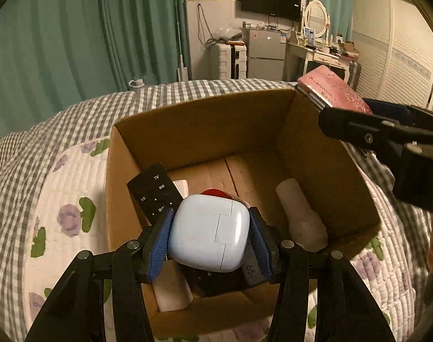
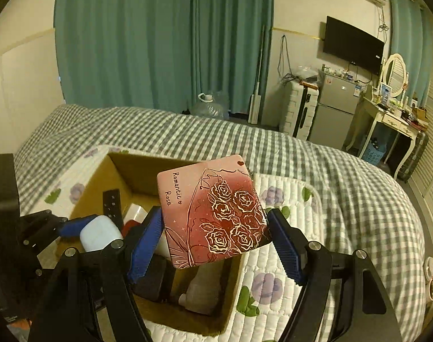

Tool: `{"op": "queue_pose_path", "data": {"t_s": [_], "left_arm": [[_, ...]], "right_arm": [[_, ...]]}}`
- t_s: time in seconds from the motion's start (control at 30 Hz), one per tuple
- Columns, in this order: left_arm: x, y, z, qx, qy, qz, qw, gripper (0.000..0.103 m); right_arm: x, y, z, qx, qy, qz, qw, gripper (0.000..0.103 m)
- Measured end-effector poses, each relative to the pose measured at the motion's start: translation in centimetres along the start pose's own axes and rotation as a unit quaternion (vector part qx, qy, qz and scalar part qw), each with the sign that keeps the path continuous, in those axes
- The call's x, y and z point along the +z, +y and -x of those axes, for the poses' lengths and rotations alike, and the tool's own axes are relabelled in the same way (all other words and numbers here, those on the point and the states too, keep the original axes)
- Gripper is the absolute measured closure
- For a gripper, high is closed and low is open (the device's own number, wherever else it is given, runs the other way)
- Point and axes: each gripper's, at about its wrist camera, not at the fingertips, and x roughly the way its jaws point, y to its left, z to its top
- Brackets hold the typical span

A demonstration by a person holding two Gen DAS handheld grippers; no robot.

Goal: Organize rigid objects
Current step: 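Lower the earbud case and pink card case into the box and release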

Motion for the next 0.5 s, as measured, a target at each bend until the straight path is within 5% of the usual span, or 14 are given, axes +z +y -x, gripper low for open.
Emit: {"op": "queue_pose_path", "data": {"t_s": [0.07,0.17,0.5], "left_arm": [[-0.3,0.1,-0.2,0.0,0.003,0.001,1.0,0.047],[-0.4,0.2,0.9,-0.008,-0.008,-0.002,0.9999,0.031],[-0.5,1.9,4.3,0.007,-0.016,0.017,0.9997,0.03]], "right_arm": [[-0.2,-0.2,-0.8,0.004,0.004,-0.001,1.0,0.029],[-0.3,0.1,-1.4,0.009,0.007,0.002,1.0,0.029],[0.0,0.6,-2.9,0.041,0.026,-0.058,0.997,0.024]]}}
